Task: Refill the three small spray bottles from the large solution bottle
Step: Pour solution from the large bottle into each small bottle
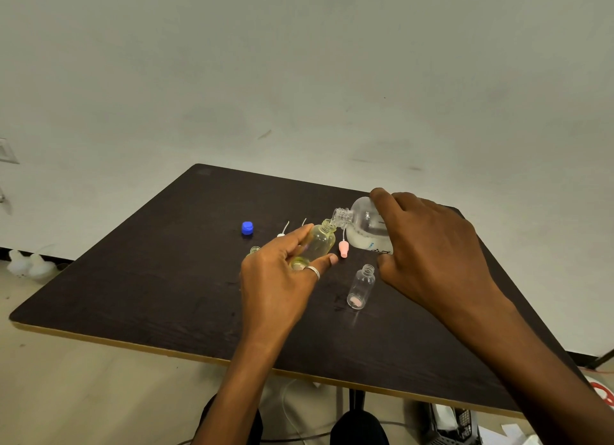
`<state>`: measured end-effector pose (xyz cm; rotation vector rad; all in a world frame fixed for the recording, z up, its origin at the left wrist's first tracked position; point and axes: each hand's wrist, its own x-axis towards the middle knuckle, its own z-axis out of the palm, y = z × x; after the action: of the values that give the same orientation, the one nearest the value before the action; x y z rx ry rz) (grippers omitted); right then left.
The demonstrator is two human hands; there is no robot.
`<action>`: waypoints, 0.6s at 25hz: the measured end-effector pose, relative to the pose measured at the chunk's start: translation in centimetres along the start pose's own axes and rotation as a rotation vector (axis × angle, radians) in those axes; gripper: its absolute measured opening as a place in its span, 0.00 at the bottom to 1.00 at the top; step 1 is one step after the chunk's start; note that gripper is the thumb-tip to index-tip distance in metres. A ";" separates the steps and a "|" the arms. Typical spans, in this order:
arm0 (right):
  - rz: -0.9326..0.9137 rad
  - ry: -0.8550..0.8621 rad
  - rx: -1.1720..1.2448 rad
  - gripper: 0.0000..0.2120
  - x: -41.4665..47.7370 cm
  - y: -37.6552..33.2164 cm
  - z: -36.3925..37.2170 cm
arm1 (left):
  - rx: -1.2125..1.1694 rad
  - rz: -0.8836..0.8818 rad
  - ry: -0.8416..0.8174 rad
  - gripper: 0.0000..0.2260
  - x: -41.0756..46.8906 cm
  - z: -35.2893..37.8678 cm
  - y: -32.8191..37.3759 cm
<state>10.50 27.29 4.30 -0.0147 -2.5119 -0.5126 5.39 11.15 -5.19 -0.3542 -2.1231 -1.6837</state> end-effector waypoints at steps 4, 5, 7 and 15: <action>0.001 0.009 -0.006 0.34 0.0 0.0 0.1 | -0.011 -0.006 0.007 0.27 0.0 0.0 0.0; 0.000 0.008 -0.006 0.34 0.0 0.0 0.1 | -0.013 -0.007 0.007 0.27 0.0 0.0 -0.1; -0.001 0.009 -0.003 0.34 0.0 0.0 0.2 | -0.012 -0.012 0.005 0.27 0.0 0.0 -0.2; -0.009 -0.004 0.007 0.35 0.1 -0.1 0.0 | -0.010 -0.018 0.004 0.27 0.0 0.0 -0.2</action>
<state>10.43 27.18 4.31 -0.0019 -2.5187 -0.5079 5.30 11.10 -5.40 -0.3351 -2.1218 -1.7035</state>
